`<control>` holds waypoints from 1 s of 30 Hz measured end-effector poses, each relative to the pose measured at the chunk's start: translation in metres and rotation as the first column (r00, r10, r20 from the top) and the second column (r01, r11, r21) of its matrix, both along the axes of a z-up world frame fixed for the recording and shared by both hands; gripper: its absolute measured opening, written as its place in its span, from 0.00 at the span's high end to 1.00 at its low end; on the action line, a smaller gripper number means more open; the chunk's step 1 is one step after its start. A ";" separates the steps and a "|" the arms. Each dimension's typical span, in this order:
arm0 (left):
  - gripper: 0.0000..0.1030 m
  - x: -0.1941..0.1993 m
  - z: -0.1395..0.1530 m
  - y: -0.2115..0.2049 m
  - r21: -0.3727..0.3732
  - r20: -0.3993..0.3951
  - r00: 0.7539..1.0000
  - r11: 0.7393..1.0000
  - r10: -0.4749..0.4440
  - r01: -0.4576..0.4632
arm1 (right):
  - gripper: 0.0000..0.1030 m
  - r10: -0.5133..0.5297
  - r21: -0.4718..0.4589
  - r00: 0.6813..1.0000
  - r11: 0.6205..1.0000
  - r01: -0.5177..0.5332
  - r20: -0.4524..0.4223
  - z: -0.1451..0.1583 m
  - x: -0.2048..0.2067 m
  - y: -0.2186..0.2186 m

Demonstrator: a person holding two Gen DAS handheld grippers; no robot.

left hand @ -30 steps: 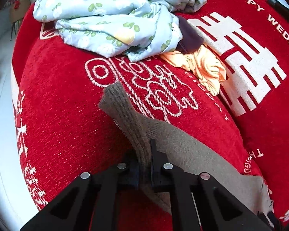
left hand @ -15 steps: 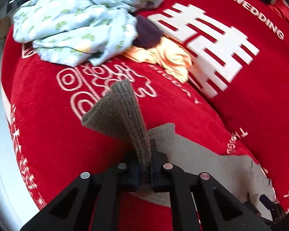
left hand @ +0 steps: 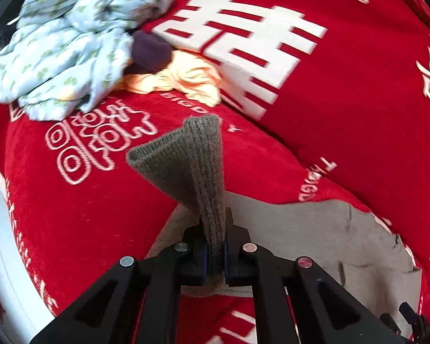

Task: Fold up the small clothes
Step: 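Lift the held sleeve and carry it across the sweater body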

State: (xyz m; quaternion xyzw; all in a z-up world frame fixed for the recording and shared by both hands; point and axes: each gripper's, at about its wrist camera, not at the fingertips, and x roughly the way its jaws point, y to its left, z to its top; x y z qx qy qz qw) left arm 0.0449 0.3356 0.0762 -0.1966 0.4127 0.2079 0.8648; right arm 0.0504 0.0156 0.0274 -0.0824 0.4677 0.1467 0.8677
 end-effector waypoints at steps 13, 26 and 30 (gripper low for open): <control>0.92 0.024 -0.002 -0.078 0.013 -0.047 0.991 0.992 -0.124 0.125 | 0.20 -0.052 0.022 0.999 0.998 0.053 -0.013 -0.006 -0.003 -0.055; 0.92 0.045 0.009 -0.138 0.039 -0.065 0.979 0.980 -0.193 0.196 | 0.20 -0.122 0.090 0.992 0.988 0.123 -0.022 -0.007 -0.010 -0.109; 0.92 0.050 0.014 -0.160 0.055 -0.068 0.972 0.972 -0.226 0.230 | 0.20 -0.120 0.087 0.993 0.989 0.121 -0.015 -0.011 -0.018 -0.118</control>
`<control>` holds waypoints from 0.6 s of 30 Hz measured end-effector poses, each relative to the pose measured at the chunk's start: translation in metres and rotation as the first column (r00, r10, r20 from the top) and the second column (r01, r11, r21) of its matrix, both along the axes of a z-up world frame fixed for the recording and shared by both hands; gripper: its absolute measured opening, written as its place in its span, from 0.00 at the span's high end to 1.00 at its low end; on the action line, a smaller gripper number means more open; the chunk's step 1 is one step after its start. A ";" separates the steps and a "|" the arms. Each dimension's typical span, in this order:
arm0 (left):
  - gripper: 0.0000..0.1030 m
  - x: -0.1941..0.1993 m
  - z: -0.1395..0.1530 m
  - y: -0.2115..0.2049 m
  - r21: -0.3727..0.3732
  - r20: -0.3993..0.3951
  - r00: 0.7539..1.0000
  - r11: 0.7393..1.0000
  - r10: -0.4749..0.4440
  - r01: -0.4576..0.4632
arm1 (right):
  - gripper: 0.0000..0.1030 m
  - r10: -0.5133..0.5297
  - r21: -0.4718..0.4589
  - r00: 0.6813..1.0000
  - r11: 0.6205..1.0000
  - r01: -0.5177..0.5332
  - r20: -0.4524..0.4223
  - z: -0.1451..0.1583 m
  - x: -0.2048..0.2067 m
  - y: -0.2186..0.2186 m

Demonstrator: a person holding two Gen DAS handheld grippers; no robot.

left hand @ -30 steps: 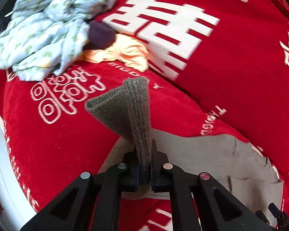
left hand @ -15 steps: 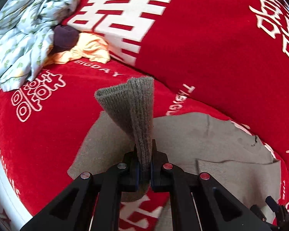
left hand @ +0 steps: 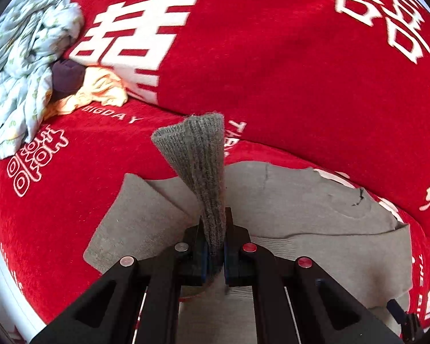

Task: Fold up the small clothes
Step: 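Lift the held sleeve and carry it across the sweater body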

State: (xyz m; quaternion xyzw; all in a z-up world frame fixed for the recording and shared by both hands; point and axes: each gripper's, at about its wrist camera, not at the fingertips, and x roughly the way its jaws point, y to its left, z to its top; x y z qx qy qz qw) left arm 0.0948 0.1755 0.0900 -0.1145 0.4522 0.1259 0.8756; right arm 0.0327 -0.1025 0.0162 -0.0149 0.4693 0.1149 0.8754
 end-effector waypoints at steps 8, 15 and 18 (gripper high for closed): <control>0.92 0.005 -0.002 -0.047 0.024 -0.024 0.997 0.997 -0.067 0.068 | 0.20 -0.008 -0.029 1.000 1.000 0.009 0.005 -0.011 -0.012 -0.014; 0.92 0.008 -0.004 -0.079 0.037 -0.038 0.993 0.993 -0.113 0.114 | 0.20 -0.016 -0.019 1.000 1.000 0.016 0.020 -0.013 -0.018 -0.027; 0.92 0.008 -0.002 -0.094 0.054 -0.035 0.991 0.990 -0.132 0.134 | 0.20 -0.026 0.003 0.999 1.000 0.026 0.024 -0.013 -0.020 -0.034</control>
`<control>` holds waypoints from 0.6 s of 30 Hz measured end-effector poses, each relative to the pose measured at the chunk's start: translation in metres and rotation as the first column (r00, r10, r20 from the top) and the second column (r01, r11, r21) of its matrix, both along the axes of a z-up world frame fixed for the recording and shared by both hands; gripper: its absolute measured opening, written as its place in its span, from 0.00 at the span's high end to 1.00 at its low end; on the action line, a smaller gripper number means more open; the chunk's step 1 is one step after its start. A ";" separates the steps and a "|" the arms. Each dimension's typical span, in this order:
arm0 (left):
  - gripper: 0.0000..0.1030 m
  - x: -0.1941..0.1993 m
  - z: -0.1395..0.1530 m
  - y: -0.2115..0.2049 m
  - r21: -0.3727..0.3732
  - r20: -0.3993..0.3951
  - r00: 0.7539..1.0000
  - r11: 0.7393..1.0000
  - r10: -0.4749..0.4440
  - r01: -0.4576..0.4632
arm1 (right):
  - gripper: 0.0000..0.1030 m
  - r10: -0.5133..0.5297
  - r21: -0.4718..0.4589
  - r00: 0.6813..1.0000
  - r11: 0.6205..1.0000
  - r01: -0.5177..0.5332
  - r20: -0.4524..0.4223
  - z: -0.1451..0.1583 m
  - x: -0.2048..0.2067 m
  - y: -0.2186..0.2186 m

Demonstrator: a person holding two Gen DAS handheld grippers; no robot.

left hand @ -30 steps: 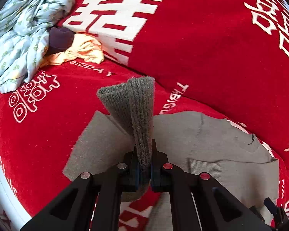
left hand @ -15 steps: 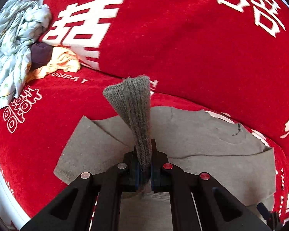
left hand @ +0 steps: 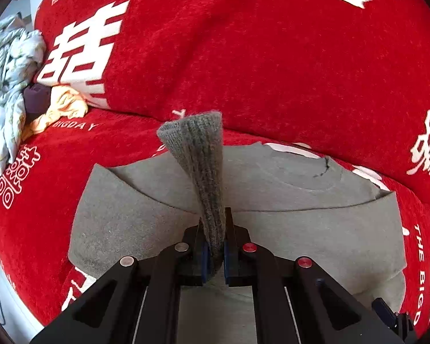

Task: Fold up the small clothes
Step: 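Lift the held sleeve and carry it across the sweater body, then lay the sleeve across the body and open the left tool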

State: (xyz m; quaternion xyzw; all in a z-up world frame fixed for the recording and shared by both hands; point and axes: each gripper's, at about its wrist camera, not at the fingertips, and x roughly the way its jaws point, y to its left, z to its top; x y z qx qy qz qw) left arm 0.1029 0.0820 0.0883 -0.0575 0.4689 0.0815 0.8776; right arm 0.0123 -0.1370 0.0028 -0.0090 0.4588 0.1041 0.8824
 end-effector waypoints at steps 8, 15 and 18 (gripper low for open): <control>0.92 0.003 0.007 -0.041 0.010 0.009 0.998 0.998 -0.058 0.058 | 0.20 -0.018 0.031 1.000 0.999 0.018 0.021 0.012 0.000 -0.019; 0.92 0.003 0.017 -0.072 -0.004 0.018 0.994 0.994 -0.111 0.111 | 0.20 -0.049 0.038 0.997 0.998 0.047 0.053 0.025 -0.001 -0.037; 0.92 0.001 0.023 -0.085 0.006 0.031 0.991 0.991 -0.133 0.133 | 0.20 -0.064 0.025 0.996 0.998 0.063 0.054 0.026 -0.002 -0.045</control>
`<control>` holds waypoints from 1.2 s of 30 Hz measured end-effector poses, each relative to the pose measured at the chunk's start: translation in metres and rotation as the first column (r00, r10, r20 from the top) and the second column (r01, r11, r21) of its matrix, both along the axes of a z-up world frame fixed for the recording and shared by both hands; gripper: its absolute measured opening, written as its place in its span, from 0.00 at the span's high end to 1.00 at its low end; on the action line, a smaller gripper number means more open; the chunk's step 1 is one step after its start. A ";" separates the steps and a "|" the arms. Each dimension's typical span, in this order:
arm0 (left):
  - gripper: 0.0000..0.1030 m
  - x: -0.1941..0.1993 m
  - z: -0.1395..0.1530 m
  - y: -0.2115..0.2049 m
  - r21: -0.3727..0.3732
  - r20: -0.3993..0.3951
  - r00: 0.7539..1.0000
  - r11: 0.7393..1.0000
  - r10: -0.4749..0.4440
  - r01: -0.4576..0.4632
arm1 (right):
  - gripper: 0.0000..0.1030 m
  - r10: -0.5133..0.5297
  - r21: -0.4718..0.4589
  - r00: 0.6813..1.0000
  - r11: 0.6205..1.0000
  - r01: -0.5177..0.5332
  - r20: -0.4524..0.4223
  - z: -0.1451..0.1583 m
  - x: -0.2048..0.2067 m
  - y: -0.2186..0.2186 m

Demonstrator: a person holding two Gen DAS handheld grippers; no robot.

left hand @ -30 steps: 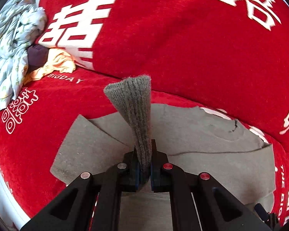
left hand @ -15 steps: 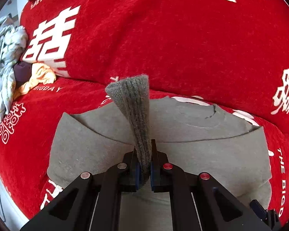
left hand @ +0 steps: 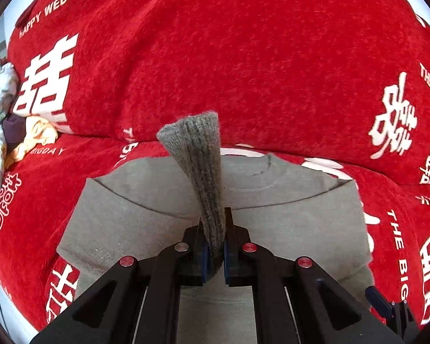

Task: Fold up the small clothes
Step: 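Lay the sleeve across the body and open the left tool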

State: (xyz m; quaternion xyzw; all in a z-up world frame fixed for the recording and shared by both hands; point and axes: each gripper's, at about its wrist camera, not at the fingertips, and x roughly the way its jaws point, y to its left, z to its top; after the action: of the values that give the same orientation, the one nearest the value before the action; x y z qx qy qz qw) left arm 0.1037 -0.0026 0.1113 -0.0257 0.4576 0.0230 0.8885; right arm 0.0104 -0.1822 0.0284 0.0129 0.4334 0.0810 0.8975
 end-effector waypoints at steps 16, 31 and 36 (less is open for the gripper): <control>0.92 -0.006 0.004 -0.065 0.040 0.000 0.995 0.994 -0.100 0.100 | 0.20 -0.061 0.051 0.998 0.997 0.060 0.011 -0.001 -0.005 -0.036; 0.92 0.005 -0.036 -0.087 -0.078 -0.097 0.981 0.984 -0.170 0.163 | 0.20 -0.076 0.072 0.997 0.995 0.074 0.019 -0.004 -0.009 -0.056; 0.92 0.007 -0.045 -0.088 -0.112 -0.111 0.973 0.975 -0.204 0.191 | 0.20 -0.056 0.050 0.998 0.997 0.055 0.019 -0.009 -0.015 -0.053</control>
State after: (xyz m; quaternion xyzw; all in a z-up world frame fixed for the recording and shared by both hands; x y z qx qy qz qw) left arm 0.1103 -0.0903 0.0667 -0.0232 0.5117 -0.0870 0.8544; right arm -0.0043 -0.2351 0.0192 0.0462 0.4217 0.0667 0.9031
